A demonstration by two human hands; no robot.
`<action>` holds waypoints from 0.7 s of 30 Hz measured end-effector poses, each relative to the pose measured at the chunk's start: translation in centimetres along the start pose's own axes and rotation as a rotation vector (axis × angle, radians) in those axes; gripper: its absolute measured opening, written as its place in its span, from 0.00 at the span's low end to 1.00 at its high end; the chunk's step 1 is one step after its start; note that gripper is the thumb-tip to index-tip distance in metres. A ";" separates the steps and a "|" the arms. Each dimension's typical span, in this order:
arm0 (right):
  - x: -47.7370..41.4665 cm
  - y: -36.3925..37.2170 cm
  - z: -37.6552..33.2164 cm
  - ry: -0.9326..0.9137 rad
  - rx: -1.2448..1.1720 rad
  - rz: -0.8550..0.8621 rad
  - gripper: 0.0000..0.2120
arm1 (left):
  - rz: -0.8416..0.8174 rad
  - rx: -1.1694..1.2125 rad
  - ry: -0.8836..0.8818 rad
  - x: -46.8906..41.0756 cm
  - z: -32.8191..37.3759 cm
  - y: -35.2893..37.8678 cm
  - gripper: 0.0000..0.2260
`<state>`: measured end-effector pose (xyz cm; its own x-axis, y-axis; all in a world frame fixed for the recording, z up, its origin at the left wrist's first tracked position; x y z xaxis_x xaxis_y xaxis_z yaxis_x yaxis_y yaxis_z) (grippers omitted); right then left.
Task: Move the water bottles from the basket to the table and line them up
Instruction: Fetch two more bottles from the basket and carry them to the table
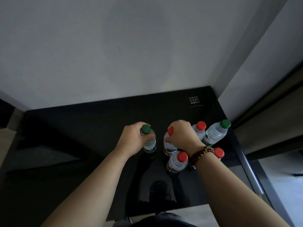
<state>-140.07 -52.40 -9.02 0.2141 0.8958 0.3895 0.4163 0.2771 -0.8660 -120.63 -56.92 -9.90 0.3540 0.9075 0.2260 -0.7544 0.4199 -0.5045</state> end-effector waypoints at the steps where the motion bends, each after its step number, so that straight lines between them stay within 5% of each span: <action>1: 0.1 0.0 0.0 0.001 -0.004 0.010 0.16 | 0.004 0.002 -0.005 0.0 -0.2 0.1 0.15; 16: 1.0 -0.7 -0.7 -0.016 0.091 -0.030 0.20 | 0.015 -0.001 -0.053 1.0 -0.5 0.7 0.13; 21: 1.9 -1.6 -2.0 -0.054 0.169 -0.098 0.30 | -0.103 -0.102 -0.063 1.2 -0.1 -0.3 0.28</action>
<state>-138.59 -51.78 -6.27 0.1302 0.8777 0.4612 0.2774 0.4144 -0.8668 -119.92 -55.97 -9.60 0.3893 0.8596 0.3309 -0.6549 0.5110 -0.5568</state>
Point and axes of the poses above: each hand's wrist, its own x-axis away from the middle knuckle, its own y-axis out of the palm, z = x × y, the point moved 1 cm from there along -x, towards the middle knuckle, and after that the axes turned 8 degrees about x, right-handed, at the moved point
